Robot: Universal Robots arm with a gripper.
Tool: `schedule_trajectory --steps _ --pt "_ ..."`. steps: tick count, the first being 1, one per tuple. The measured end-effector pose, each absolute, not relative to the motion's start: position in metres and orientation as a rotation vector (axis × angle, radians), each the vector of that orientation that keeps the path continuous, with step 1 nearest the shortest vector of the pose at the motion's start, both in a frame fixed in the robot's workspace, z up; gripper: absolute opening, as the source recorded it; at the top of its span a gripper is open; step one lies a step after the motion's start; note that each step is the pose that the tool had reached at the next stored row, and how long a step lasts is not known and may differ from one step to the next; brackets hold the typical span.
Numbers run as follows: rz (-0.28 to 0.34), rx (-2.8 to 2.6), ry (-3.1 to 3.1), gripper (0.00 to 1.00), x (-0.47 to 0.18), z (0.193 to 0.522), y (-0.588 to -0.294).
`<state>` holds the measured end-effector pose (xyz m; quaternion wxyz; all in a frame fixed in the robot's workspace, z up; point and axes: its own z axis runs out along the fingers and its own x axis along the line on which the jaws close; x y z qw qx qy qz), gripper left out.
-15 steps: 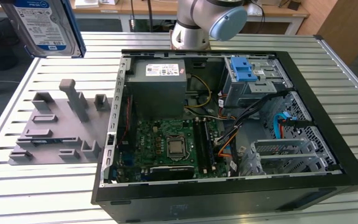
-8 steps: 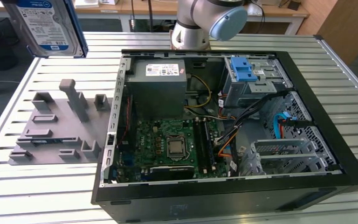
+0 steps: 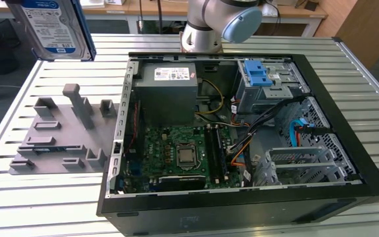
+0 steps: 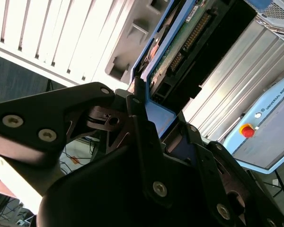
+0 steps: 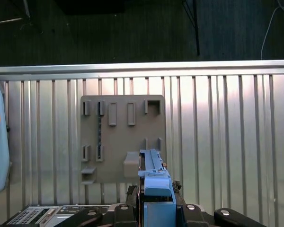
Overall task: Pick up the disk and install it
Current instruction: 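Pick up the disk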
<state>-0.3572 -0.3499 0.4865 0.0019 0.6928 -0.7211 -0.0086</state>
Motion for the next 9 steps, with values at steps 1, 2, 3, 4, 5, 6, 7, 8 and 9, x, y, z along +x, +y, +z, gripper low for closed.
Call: schedule_trajectory --steps 1,2,3,4,5,6,7,8,9 --pt "-0.027 2.174 -2.263 0.36 -0.3566 0.4865 -0.3499" --pt "-0.027 2.174 -2.263 0.36 -0.3561 0.4865 -0.3499" --pt "-0.027 2.174 -2.263 0.36 -0.3557 0.4865 -0.3499" --pt "-0.027 2.174 -2.263 0.36 -0.3552 0.4865 -0.3499" --pt "-0.027 2.174 -2.263 0.36 -0.3547 0.4865 -0.3499" --pt "-0.027 2.174 -2.263 0.36 -0.3543 0.4865 -0.3499" --pt "-0.027 2.174 -2.263 0.36 -0.3538 0.4865 -0.3499" --pt "-0.027 2.174 -2.263 0.36 -0.3533 0.4865 -0.3499" --pt "-0.027 2.174 -2.263 0.36 -0.3529 0.4865 -0.3499"
